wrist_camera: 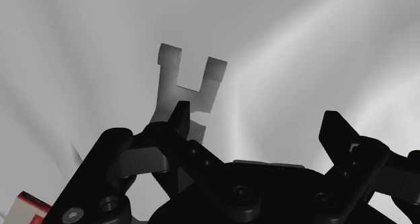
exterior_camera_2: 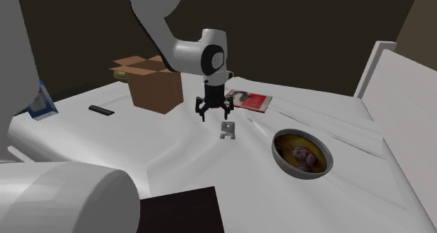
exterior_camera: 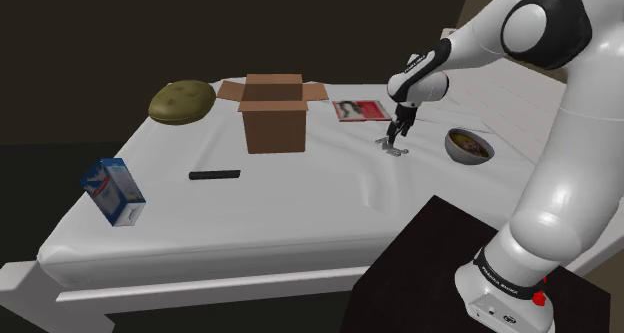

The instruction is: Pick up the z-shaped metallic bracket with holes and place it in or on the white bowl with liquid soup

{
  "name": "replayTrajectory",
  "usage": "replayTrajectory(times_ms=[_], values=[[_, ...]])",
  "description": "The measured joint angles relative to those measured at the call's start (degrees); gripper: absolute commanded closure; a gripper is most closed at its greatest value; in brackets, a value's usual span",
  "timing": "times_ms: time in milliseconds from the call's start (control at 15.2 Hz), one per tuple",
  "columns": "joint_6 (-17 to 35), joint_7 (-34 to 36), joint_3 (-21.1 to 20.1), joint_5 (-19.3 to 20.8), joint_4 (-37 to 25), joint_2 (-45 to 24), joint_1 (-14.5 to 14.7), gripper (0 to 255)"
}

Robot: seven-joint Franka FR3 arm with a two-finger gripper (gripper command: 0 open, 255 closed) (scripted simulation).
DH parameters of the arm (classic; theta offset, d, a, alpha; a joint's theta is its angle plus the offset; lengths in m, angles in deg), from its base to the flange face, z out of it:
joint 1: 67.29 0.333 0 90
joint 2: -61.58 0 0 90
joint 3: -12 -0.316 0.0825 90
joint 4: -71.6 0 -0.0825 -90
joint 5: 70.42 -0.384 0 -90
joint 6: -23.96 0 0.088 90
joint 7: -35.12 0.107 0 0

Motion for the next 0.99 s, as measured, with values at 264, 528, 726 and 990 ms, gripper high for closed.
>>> replayTrajectory(times_ms=[264, 528, 726, 990], values=[[1.3, -4.5, -1.4, -4.6, -6.7, -8.9, -3.6, 0], [1.5, -7.5, -3.1, -7.7, -14.1, -17.1, -7.2, 0], [2.7, -8.1, -3.8, -8.6, -15.1, -19.3, -7.9, 0], [4.4, -8.8, -4.6, -9.5, -15.7, -21.6, -8.6, 0]])
